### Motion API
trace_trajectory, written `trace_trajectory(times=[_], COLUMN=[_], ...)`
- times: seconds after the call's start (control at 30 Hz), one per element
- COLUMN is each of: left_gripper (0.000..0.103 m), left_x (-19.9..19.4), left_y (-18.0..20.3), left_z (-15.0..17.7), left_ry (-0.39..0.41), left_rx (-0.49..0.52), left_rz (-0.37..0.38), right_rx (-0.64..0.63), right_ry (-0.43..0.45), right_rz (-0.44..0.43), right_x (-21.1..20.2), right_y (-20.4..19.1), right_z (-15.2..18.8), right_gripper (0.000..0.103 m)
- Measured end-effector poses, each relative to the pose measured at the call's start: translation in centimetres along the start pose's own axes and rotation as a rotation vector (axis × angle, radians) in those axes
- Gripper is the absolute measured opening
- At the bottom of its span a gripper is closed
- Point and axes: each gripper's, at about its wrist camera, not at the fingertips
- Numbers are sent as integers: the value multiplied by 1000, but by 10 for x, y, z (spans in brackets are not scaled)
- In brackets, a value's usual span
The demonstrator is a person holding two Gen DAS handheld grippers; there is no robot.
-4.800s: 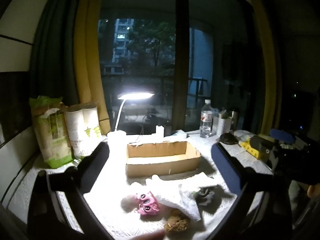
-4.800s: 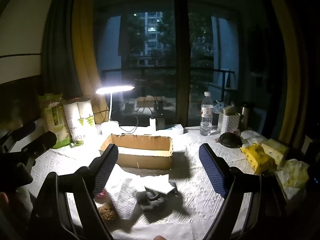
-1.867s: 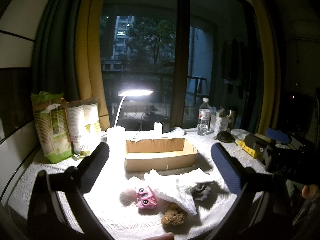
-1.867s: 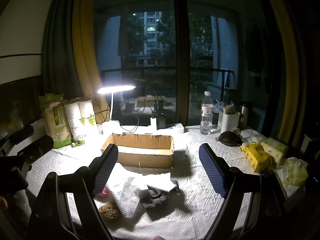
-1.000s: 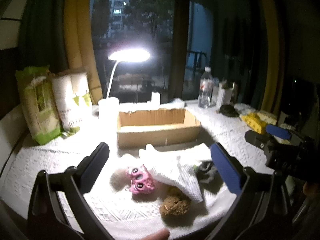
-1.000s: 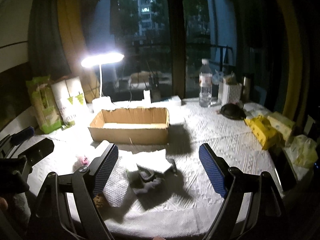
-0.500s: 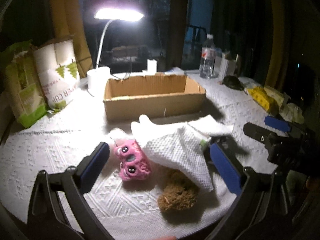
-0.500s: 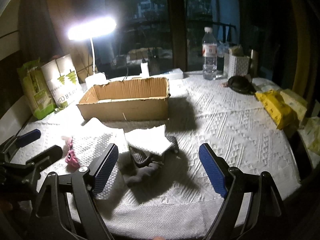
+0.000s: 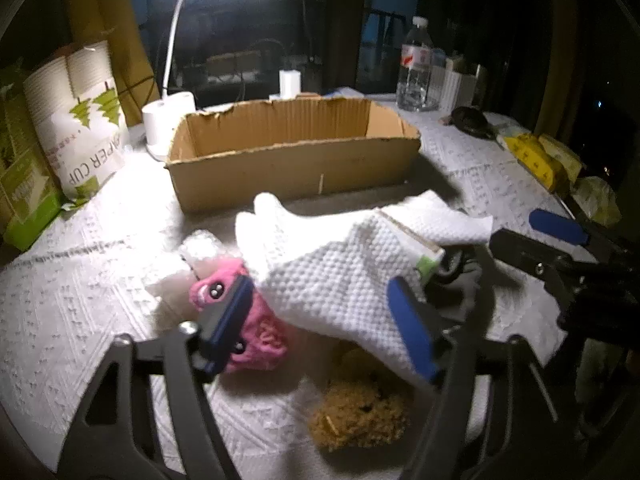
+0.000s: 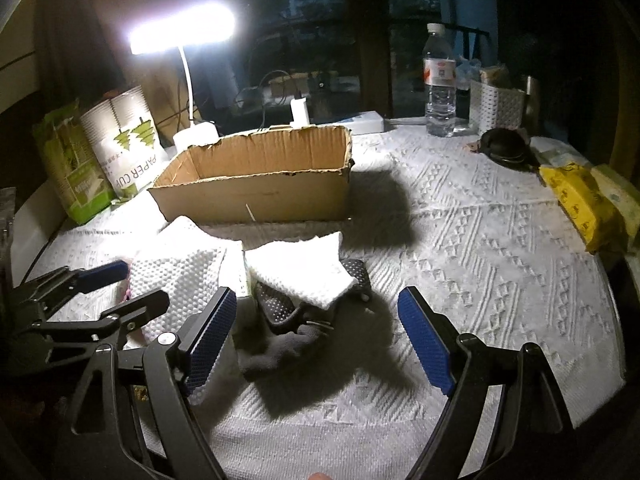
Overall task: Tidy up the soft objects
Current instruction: 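Grasp the white textured cloth with the left tool while the right tool grasps the tissue pack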
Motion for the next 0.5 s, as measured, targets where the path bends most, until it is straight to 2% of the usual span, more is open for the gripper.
trace_trajectory(times=[0.17,0.23,0.27,0.37,0.5], left_gripper=[40,33,23,13,9], left_x=[15,16,15,11,1], left_y=[-4,-6,-6,-8,-12], left_z=[0,1,0,0,-1], left_ry=[-52,-53,-50,-41,-17], left_rx=[-13,-13,-12,-8,-9], left_rz=[31,45,55,70,90], right_rx=[-22,-32,-38,-48,-62], right_ry=[-8,-11,-16,-28,-45], right_rz=[-33,-40,-46,-68,-99], right_x=[8,10,12,15,20], right_y=[-6,-9,-11,-16,-24], right_z=[-4,-4,-5,-5,-5], right_gripper=[84,82,79,77,72])
Point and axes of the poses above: each gripper's, at about its wrist camera, not at the fingertips, and x roughly the way its jaws point, y to its right, z to its underside, and after that the axes turned 5 degrees about z, right-handed
